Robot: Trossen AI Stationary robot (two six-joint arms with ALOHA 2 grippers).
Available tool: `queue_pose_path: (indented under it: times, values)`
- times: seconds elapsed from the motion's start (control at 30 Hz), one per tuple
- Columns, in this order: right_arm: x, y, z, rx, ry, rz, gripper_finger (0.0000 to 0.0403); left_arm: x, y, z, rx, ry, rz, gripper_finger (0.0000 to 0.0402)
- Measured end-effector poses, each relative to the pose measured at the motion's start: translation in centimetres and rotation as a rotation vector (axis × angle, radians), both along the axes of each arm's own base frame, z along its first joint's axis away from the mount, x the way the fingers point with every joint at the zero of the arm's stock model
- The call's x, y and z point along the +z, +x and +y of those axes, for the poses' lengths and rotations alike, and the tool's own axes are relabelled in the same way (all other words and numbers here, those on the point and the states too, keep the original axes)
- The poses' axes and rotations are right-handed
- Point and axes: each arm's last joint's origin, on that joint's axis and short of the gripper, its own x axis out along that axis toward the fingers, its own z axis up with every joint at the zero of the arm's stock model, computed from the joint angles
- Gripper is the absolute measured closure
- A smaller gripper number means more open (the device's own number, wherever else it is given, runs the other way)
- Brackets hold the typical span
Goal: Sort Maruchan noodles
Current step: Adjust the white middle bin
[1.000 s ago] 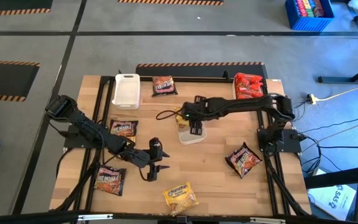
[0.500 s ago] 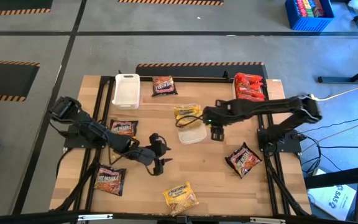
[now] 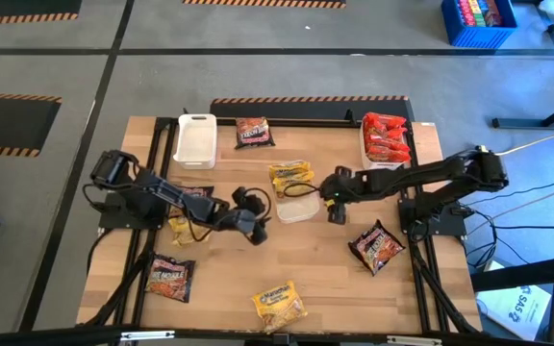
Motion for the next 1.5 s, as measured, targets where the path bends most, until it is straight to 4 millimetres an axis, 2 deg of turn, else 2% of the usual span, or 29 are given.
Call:
queue_pose_path:
  times: [0.3,0.83,1.1,1.5]
  values:
    - [0.3,0.6,0.2,0.020,0.038,-0.069,0.0159,-0.3,0.1,2.7,0.078,0.017,0.047,0.0186]
    - [0.5,1.0,0.4,0.039,0.119,-0.124,0.0159,-0.3,0.2,6.1,0.162,0.041,0.068,0.0186]
    - [0.8,1.3,0.5,0.060,0.147,-0.168,0.0159,-0.3,0.1,6.9,0.190,0.040,0.069,0.0186]
    - [1.1,1.7,2.1,0.113,0.123,-0.205,0.0159,-0.2,0.0,7.6,0.257,0.088,0.068,0.0186]
